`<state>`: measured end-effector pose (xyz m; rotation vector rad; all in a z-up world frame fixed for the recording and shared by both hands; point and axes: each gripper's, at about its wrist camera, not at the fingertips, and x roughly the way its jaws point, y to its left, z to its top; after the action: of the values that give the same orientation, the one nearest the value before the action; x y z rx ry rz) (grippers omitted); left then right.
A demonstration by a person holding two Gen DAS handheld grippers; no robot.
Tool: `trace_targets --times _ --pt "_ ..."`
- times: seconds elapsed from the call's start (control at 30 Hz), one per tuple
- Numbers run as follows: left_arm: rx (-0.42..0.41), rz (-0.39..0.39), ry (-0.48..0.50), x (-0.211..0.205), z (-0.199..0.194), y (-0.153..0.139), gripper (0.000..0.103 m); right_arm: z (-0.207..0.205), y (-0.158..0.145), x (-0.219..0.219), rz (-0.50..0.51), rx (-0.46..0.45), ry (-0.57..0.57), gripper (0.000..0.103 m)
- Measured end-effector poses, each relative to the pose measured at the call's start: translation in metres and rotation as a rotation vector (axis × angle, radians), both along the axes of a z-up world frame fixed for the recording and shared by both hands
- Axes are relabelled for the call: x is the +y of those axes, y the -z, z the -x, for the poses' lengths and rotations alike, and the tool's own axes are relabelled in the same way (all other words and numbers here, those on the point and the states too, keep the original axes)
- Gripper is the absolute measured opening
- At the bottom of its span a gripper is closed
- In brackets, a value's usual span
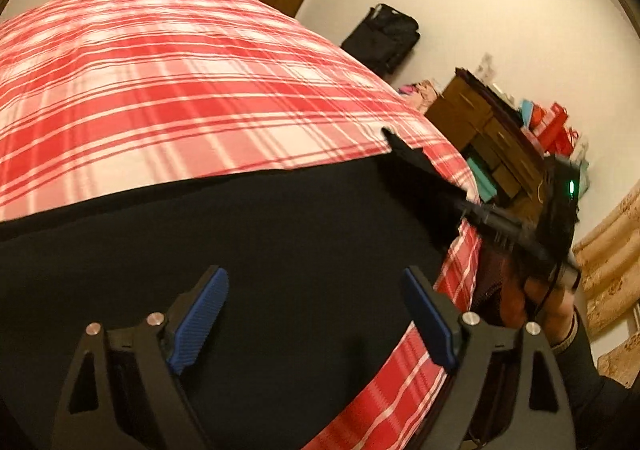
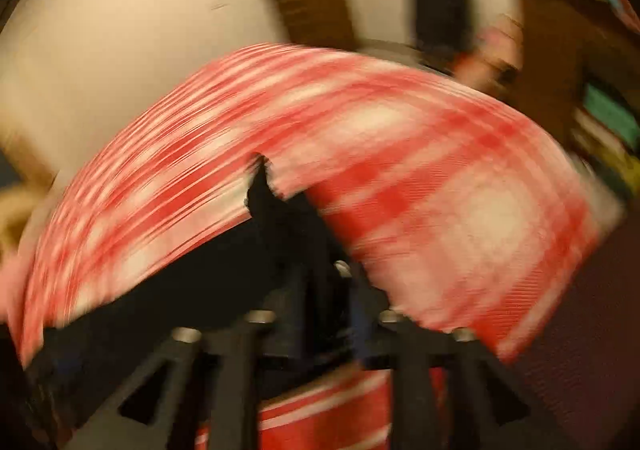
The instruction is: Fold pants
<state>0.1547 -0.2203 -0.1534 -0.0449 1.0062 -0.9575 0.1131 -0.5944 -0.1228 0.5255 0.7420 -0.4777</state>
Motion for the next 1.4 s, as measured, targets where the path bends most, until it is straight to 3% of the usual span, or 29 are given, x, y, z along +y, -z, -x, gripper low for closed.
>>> trace_targets --times 0.03,0.17,0.2,0.23,0.4,0.6,0.7,0.83,0.93,1.1,1.2,1.4 --pt "-0.003 0.0 0.007 -0.004 0.001 0.0 0.089 0.005 0.004 -0.014 -0.047 0.002 0.009 0.068" --pt "-0.031 -0.03 0.025 -0.011 0.005 0.005 0.089 0.018 0.022 -0.037 -0.201 -0.026 -0.029 0.068" --pt "-0.033 -0.037 0.02 -0.009 0.004 0.006 0.089 0.02 0.026 -0.039 -0.235 -0.029 -0.038 0.067" --pt "-0.03 -0.043 0.012 -0.007 0.002 0.008 0.089 0.02 0.032 -0.043 -0.28 -0.028 -0.036 0.059" --pt "-0.033 -0.049 -0.011 0.002 -0.001 0.011 0.089 0.011 0.035 -0.035 -0.322 0.001 -0.072 0.045" --pt "-0.038 -0.053 -0.025 0.007 -0.001 0.008 0.089 0.002 0.041 -0.023 -0.335 0.061 -0.076 0.043" --pt "-0.041 -0.049 -0.026 0.007 -0.001 0.007 0.089 0.008 0.042 -0.025 -0.376 0.091 -0.059 0.037" --pt "-0.043 -0.047 -0.024 0.008 0.001 0.003 0.089 0.016 0.038 -0.016 -0.45 0.06 -0.101 0.037" --pt "-0.047 -0.044 -0.031 0.011 0.0 0.0 0.089 0.007 0.049 -0.012 -0.446 0.069 -0.087 0.037" --pt "-0.035 -0.042 -0.039 0.01 -0.003 0.004 0.089 0.007 0.049 -0.022 -0.416 -0.07 -0.011 0.037" --pt "-0.034 -0.041 -0.032 0.009 0.0 0.005 0.089 0.005 0.047 -0.023 -0.387 -0.098 -0.012 0.022" --pt "-0.02 -0.013 -0.018 0.006 0.002 0.003 0.089 -0.011 0.003 0.042 -0.112 -0.121 -0.2 0.019"
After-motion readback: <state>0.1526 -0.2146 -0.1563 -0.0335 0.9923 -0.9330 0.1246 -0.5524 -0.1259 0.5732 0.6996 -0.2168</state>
